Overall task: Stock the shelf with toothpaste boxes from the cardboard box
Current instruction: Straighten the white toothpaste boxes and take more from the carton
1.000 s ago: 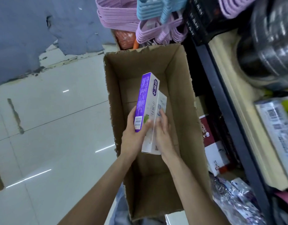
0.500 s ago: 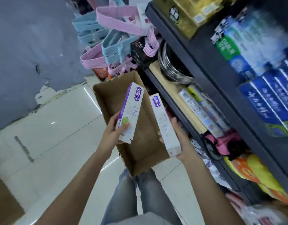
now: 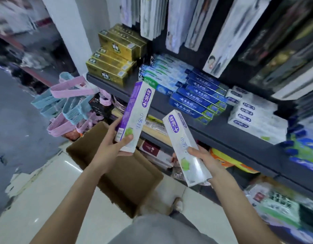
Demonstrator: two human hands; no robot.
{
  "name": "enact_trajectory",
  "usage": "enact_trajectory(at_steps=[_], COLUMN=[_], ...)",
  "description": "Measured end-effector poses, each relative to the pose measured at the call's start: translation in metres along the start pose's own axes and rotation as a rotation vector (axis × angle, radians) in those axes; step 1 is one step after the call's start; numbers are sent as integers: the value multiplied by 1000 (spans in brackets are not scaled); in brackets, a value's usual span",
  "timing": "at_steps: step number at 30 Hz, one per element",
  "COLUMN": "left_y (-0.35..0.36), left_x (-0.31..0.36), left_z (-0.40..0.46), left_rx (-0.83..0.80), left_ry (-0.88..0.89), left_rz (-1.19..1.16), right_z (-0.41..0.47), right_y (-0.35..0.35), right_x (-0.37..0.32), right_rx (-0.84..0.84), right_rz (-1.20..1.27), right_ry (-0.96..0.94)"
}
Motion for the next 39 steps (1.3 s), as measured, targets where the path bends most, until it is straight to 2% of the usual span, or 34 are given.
enact_trajectory(at_steps=[4, 8, 13, 18, 21, 23, 25, 31, 33, 36, 37, 39], left_y=[52, 106, 168, 202, 208, 210, 214, 216, 218, 223, 224, 228], left_x=[-2, -12, -22, -27, -24, -21, -16, -2, -1, 0, 0, 0], left_z=[2, 2, 5, 6, 9, 15, 19, 32, 36, 42, 45, 50], left_rx=[-91, -75, -26, 4, 5, -18, -37, -82, -115, -171, -194, -270], left_ry=[22, 31, 118, 141, 133, 165, 202, 240, 201, 147, 138, 118], left_rz=[60, 73, 140, 200, 290, 319, 328, 353, 338, 369, 414, 505], right_z=[-18, -47, -71, -71, -44, -22, -9, -13, -7, -2, -4, -16], right_y=[-48, -104, -181, -218, -231, -235, -236, -255, -270, -275, -264, -226], right_x=[-18, -44, -81, -109, -124, -142, -156, -120, -107, -106, -109, -116], right_rx=[87, 129, 252, 499, 663, 744, 740, 498, 608, 926, 968, 918], right_rz=[-167, -362, -867, -1565, -1791, -1854, -1897, -1729, -1774, -1772, -1738, -1642], right_ry=[-52, -155, -393, -705, -839, -842, -808, -871, -848, -764, -817, -1039])
Point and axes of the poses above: each hand's wrist, its own z-axis towards the middle knuckle, its own y-axis out of the palm, x = y × z, the point moved 3 cm from there along z, towards the middle knuckle, and after that the axes turned 2 degrees about y, right-handed, at the moved point
